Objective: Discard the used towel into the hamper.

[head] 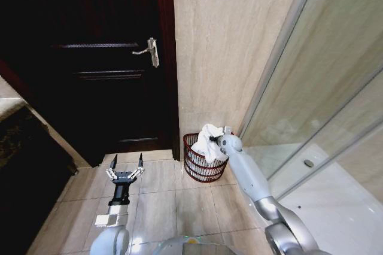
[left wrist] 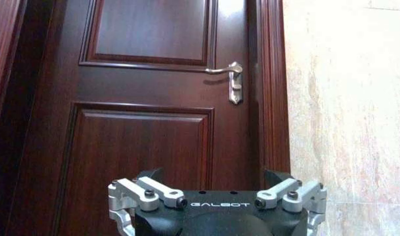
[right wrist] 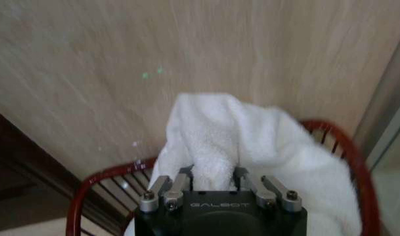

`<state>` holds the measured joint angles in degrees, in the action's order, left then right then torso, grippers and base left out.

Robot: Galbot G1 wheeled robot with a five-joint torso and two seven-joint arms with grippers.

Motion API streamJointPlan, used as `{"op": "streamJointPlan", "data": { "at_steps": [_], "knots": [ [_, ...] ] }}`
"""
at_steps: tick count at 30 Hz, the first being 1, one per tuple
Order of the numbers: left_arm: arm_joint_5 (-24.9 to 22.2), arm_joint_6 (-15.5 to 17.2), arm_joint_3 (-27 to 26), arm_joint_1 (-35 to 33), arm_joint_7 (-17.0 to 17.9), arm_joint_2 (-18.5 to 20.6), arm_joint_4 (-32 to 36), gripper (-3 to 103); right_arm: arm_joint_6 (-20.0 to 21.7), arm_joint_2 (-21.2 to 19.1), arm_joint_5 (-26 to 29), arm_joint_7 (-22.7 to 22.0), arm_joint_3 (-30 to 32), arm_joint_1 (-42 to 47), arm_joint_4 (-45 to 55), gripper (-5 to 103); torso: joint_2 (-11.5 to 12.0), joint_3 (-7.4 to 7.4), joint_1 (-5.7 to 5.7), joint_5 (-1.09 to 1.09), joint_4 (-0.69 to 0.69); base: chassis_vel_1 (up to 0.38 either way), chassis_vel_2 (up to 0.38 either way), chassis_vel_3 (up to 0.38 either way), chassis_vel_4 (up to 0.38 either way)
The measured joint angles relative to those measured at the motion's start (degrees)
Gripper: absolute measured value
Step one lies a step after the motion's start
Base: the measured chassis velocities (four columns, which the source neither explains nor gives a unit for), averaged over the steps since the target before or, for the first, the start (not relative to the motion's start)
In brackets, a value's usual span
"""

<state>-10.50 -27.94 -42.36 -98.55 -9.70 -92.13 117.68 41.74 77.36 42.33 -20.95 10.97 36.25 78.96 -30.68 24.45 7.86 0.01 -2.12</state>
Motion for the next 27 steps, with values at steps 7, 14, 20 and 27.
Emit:
{"op": "streamJointPlan", "data": {
  "at_steps": [7, 14, 20, 27],
  "knots": [
    [-0.7, 0.0, -0.1, 0.1, 0.0, 0.0, -0.2, 100, 0.0, -3.9, -0.5, -0.6, 1.9, 6.9, 12.9, 59, 0.0, 0.00, 0.00, 0.00, 0.00, 0.000, 0.000, 0.000, 0.000],
    [-0.7, -0.1, 0.3, 0.6, 0.0, 0.0, -0.7, 100, -3.0, -7.1, -2.4, 4.5, 1.9, 12.3, 22.1, 86, 0.0, -0.01, -0.01, -0.02, 0.02, 0.000, 0.000, 0.000, 0.000],
    [-0.5, 0.5, 0.6, 0.9, 0.3, 0.0, 0.0, 100, -17.8, -5.1, -11.8, 6.7, -1.5, 9.5, 17.5, 99, 0.0, 0.00, 0.00, 0.00, -0.03, 0.000, 0.000, 0.000, 0.000],
    [-0.2, 2.4, 1.1, 2.2, 2.1, 0.0, 0.0, 100, -34.3, -3.4, -30.8, 10.0, 5.3, 22.4, 22.1, 100, 0.0, 0.00, 0.00, 0.00, 0.01, 0.000, 0.000, 0.000, 0.000]
  ]
}}
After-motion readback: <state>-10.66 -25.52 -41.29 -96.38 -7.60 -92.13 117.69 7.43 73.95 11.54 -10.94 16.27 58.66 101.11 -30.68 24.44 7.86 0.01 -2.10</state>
